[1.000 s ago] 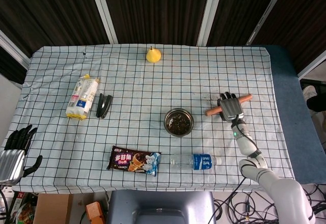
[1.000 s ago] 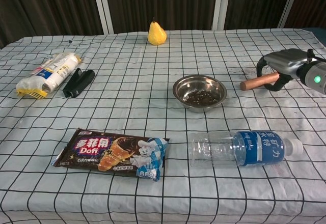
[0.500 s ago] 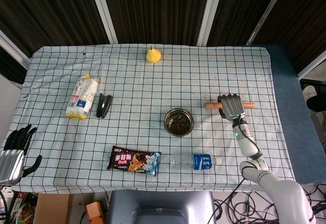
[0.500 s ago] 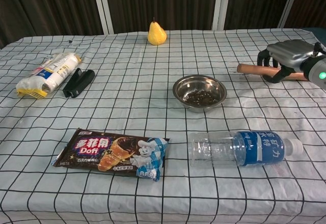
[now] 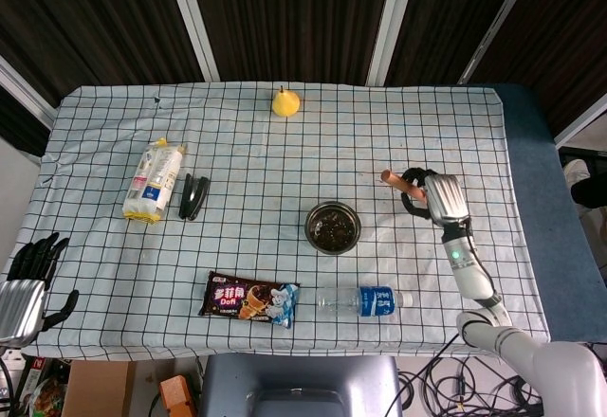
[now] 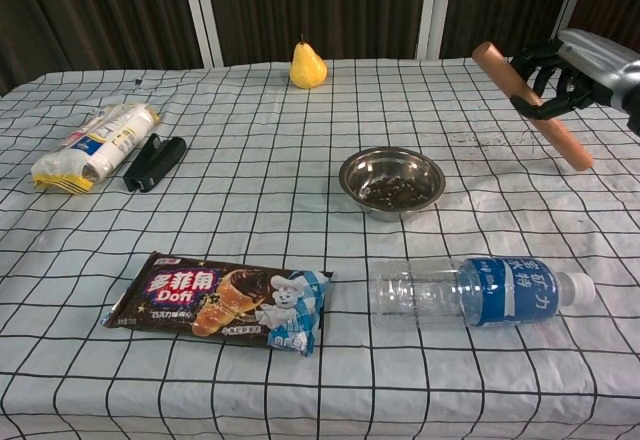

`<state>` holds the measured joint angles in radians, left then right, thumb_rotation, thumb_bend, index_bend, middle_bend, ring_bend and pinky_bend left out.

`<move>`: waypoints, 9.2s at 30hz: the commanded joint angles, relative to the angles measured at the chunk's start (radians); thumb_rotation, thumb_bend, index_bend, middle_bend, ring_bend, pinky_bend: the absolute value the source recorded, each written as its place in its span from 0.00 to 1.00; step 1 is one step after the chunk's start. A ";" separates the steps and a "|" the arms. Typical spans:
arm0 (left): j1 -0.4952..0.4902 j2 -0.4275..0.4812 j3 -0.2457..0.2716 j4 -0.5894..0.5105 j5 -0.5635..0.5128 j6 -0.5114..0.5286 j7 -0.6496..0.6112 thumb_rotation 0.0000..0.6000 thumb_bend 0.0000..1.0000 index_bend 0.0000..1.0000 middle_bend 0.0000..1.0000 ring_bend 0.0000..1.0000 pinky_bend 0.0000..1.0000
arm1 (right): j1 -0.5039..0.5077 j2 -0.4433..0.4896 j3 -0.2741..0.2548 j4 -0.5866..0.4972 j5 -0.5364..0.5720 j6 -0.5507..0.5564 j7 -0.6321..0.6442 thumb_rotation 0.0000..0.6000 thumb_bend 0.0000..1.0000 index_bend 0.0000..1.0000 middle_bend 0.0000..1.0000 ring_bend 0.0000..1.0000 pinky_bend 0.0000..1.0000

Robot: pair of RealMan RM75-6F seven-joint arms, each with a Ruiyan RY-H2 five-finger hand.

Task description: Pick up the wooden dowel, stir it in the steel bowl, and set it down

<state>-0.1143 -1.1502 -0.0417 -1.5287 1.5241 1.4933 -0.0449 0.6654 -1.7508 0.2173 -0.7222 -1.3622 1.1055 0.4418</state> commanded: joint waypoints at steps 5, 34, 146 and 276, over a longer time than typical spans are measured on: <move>0.001 0.004 0.004 -0.002 0.008 0.001 -0.004 1.00 0.37 0.00 0.00 0.00 0.04 | -0.119 0.135 0.072 -0.283 0.088 -0.047 0.502 1.00 0.37 0.96 0.62 0.67 0.64; -0.011 -0.017 0.003 -0.002 0.006 -0.014 0.040 1.00 0.37 0.00 0.00 0.00 0.04 | -0.169 0.098 0.001 -0.093 -0.041 -0.104 1.085 1.00 0.37 0.78 0.62 0.62 0.61; -0.005 0.014 0.003 -0.009 -0.009 -0.022 -0.003 1.00 0.38 0.00 0.00 0.00 0.04 | 0.189 -0.111 0.015 -0.232 -0.110 -0.059 0.874 1.00 1.00 1.00 0.98 0.96 0.93; -0.024 0.002 0.041 -0.025 0.073 -0.020 0.051 1.00 0.39 0.00 0.00 0.00 0.00 | -0.535 0.583 -0.352 -0.919 -0.149 0.455 -0.753 0.75 0.26 0.00 0.00 0.00 0.00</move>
<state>-0.1413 -1.1482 -0.0037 -1.5493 1.5923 1.4683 0.0018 0.2597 -1.2539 -0.0662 -1.6377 -1.5093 1.4909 -0.2862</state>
